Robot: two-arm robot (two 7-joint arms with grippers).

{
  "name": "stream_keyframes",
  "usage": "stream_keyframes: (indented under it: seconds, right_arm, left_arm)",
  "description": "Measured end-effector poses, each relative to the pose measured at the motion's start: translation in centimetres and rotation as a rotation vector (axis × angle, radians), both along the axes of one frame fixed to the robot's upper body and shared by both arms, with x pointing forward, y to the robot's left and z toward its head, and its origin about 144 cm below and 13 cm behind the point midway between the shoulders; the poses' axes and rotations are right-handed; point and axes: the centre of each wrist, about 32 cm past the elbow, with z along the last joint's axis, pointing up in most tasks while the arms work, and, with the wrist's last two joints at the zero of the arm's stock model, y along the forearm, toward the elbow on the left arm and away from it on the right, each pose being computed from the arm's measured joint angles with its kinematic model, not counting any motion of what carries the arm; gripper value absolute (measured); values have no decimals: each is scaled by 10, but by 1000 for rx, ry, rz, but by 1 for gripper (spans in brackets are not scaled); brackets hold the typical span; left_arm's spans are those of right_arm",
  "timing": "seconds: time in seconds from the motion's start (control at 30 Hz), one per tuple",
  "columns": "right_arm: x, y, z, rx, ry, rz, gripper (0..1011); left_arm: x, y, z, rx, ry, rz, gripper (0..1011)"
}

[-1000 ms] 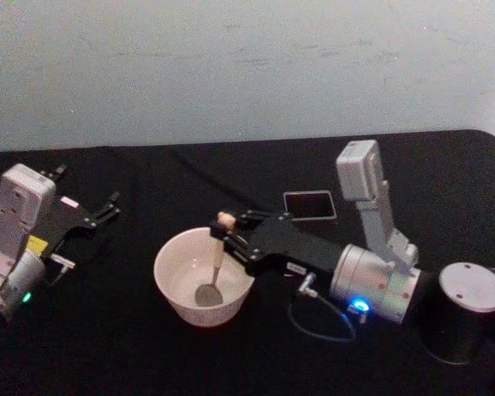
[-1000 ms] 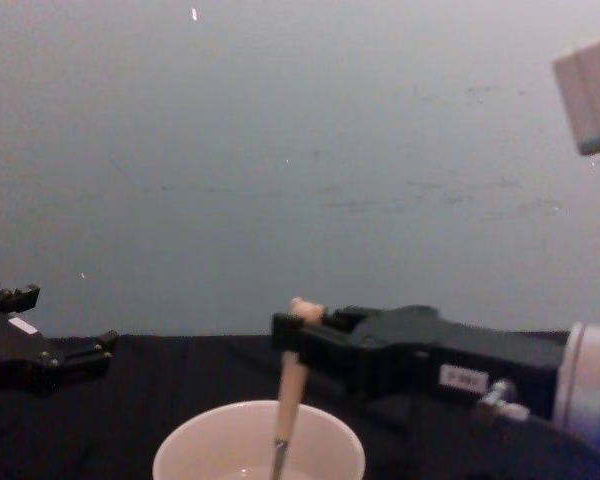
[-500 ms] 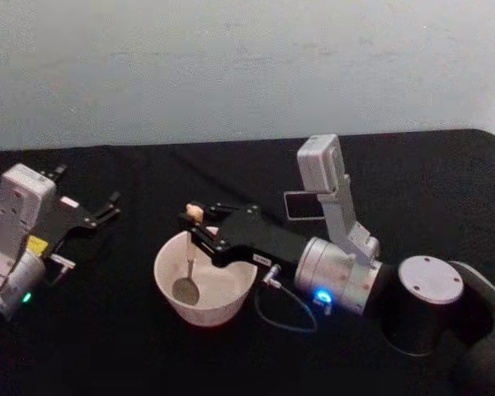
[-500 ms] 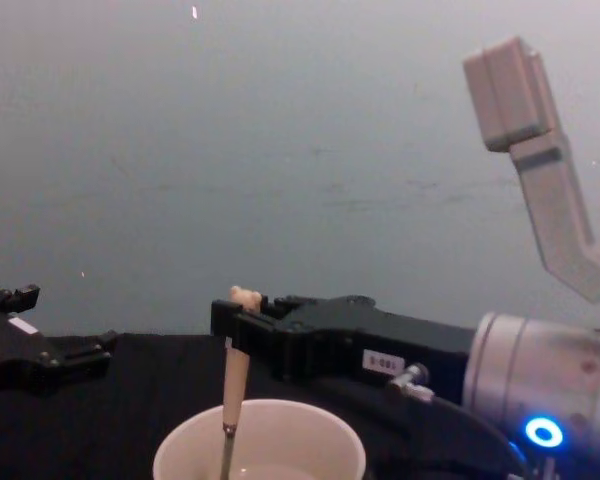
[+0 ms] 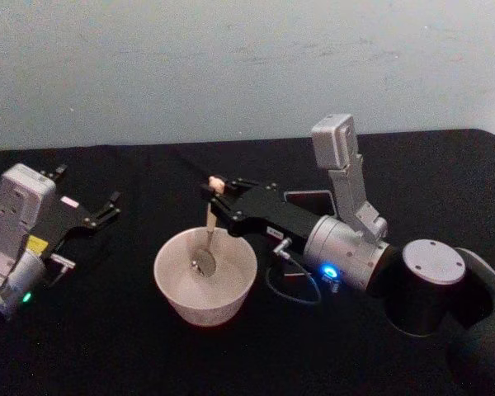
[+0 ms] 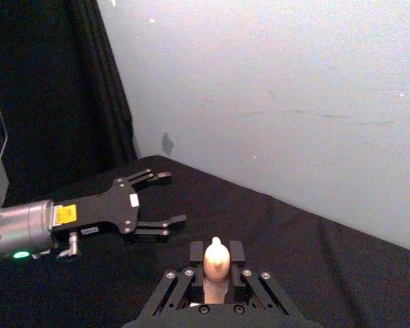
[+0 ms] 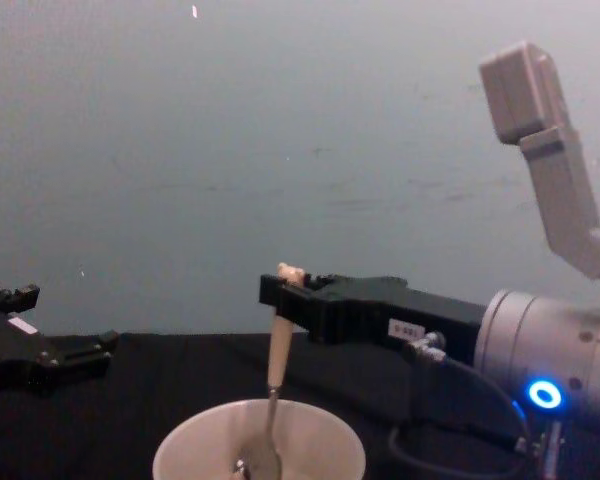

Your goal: Pick up the stirring spoon with one hand, stir inside the cup, then place it back in its original position.

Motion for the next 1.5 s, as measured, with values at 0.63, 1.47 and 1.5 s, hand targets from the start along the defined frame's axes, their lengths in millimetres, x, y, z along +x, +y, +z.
stream_keyframes:
  seconds: [0.63, 1.47, 1.5]
  right_arm:
    - [-16, -22, 15, 37, 0, 21, 215]
    - [-27, -30, 47, 124, -8, -118, 216]
    - [-28, -31, 48, 128, -8, -122, 215]
  left_arm:
    - [0, 0, 0, 0, 0, 0, 1001]
    - [0, 0, 0, 0, 0, 0, 1002]
    - [0, 0, 0, 0, 0, 0, 1001]
